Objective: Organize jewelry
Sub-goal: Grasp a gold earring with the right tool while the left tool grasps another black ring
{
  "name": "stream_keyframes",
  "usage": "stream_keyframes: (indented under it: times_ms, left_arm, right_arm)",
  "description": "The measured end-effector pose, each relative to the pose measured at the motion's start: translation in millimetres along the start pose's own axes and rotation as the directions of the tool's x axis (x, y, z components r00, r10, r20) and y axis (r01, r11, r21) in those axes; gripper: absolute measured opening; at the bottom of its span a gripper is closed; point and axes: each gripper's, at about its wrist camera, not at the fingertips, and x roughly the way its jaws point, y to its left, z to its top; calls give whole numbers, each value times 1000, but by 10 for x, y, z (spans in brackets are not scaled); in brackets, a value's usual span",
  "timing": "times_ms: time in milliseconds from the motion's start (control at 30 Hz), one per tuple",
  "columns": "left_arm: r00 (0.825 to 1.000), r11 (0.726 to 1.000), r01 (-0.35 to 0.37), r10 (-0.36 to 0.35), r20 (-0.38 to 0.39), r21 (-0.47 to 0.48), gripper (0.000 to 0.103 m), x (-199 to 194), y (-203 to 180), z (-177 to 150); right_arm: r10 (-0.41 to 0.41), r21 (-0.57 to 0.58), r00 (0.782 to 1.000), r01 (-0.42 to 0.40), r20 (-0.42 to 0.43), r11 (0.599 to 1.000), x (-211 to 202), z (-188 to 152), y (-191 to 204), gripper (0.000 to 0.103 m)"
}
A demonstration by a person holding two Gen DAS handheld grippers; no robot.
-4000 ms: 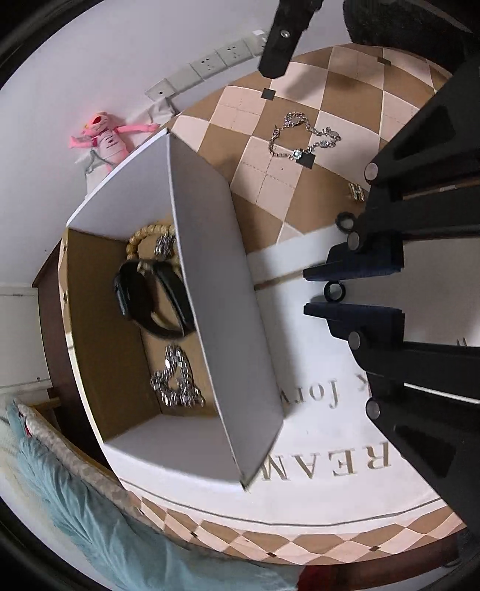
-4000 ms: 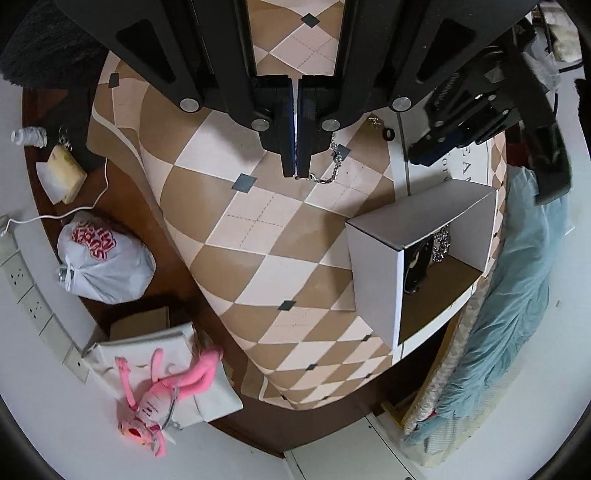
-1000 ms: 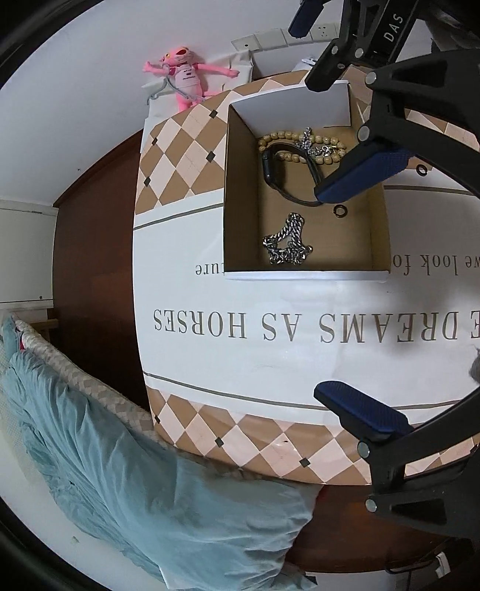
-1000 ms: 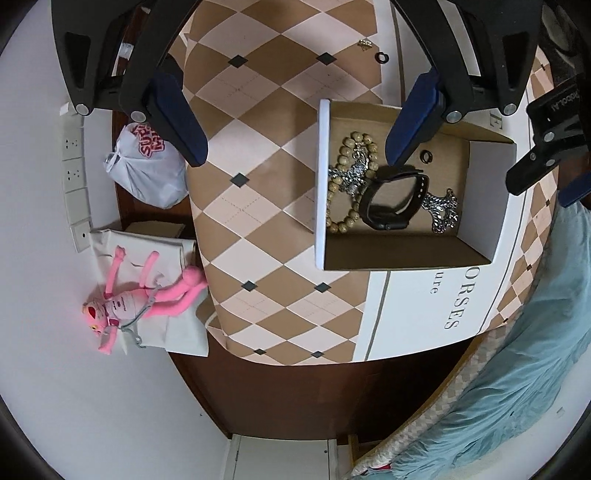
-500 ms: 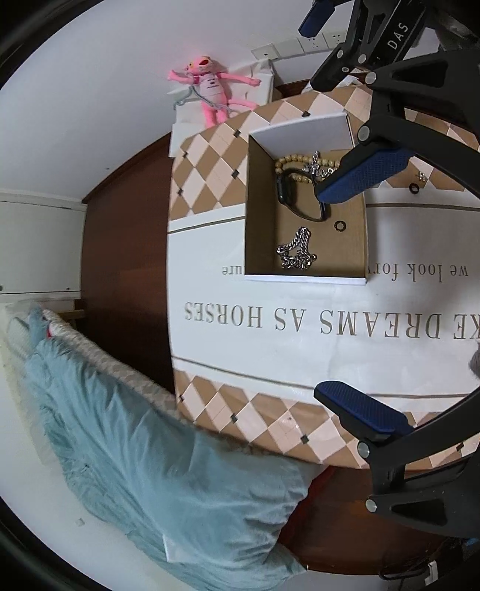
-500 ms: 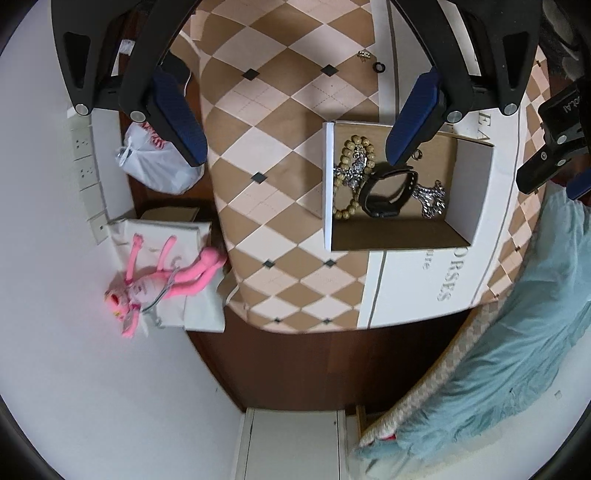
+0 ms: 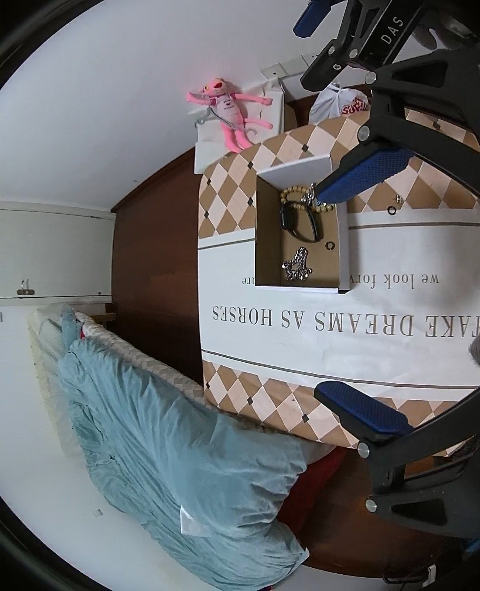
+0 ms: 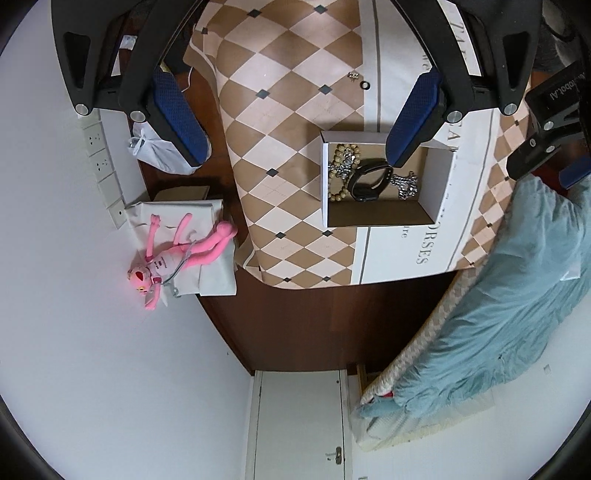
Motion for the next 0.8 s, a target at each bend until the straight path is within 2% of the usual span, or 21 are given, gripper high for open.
stream_keyframes:
  times_ms: [100,233,400,500,567,633,800]
  left_arm:
    - [1000,1000,1,-1,13,-10,98,-88,4,-37]
    - [999,999,-42,42,16,-6,98,-34,8,-129]
    - [997,998,-66,66,-30,-9,98,286,63,-387]
    - [993,996,-88,88,-83,1,98,562,91,-609]
    - [987,995,-96,97,-127,15,98,759,112,-767]
    - [983,995,-94,97,-153,27,98,898,131,-893]
    - [973,994,-96,103,-209,43,98,1171,163,-1123]
  right_arm:
    - [13,13,1000,-13,10,1000,-110,-51,-24,99]
    - [29,22,999,-29,-14,999,-70,-160,-44,99]
    - [54,16,994,-53,-97,998,323,-514,8,99]
    - [82,13,985,-81,-150,997,665,-795,61,98]
    - [109,15,978,-108,-180,994,869,-953,92,95]
    - [145,14,967,-145,-211,989,1072,-1127,141,75]
    - [162,-15,965,-169,-206,986,1299,-1365,308,73]
